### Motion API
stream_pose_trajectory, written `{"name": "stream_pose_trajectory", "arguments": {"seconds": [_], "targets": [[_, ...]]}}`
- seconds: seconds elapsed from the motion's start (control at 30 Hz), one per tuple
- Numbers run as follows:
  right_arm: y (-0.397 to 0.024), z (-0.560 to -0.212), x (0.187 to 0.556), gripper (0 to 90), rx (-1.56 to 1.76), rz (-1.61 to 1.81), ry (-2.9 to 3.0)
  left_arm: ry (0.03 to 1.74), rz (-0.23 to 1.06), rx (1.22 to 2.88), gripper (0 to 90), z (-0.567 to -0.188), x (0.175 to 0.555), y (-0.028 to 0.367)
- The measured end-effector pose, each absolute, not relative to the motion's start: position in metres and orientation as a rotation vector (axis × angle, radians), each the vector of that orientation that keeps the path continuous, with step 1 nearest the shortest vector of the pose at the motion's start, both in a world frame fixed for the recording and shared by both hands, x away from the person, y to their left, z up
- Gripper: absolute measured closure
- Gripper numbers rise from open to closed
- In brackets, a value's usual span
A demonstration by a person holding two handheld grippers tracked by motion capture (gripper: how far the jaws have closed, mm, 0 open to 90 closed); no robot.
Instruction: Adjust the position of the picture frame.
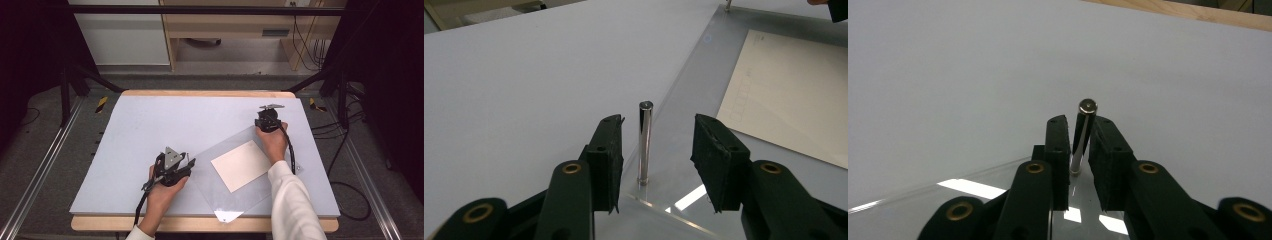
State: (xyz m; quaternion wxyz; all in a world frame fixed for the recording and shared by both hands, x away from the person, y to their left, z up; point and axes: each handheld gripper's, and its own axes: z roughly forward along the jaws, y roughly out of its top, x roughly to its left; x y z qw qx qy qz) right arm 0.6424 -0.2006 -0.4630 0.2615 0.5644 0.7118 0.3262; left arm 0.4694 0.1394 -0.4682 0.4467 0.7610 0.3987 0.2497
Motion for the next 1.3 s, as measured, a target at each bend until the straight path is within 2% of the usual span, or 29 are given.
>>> {"name": "stream_pose_trajectory", "arguments": {"seconds": [0.1, 0.33, 0.53, 1.07, 1.3], "targets": [[-0.201, -0.468, 0.645, 84.5, 1.521, 0.881, 1.940, 0.998, 0.625, 1.880, 54.7, -0.468, 0.470, 0.139], [-0.201, -0.468, 0.646, 85.1, 1.511, 0.875, 1.953, 1.007, 0.618, 1.888, 54.8, -0.472, 0.470, 0.137], [-0.202, -0.468, 0.646, 85.4, 1.505, 0.872, 1.965, 1.022, 0.606, 1.899, 60.3, -0.476, 0.471, 0.137], [-0.203, -0.468, 0.646, 85.5, 1.513, 0.879, 1.968, 1.032, 0.593, 1.925, 83.5, -0.483, 0.482, 0.138], [-0.204, -0.467, 0.646, 85.5, 1.502, 0.878, 1.974, 1.026, 0.585, 1.932, 84.6, -0.483, 0.483, 0.139]]}}
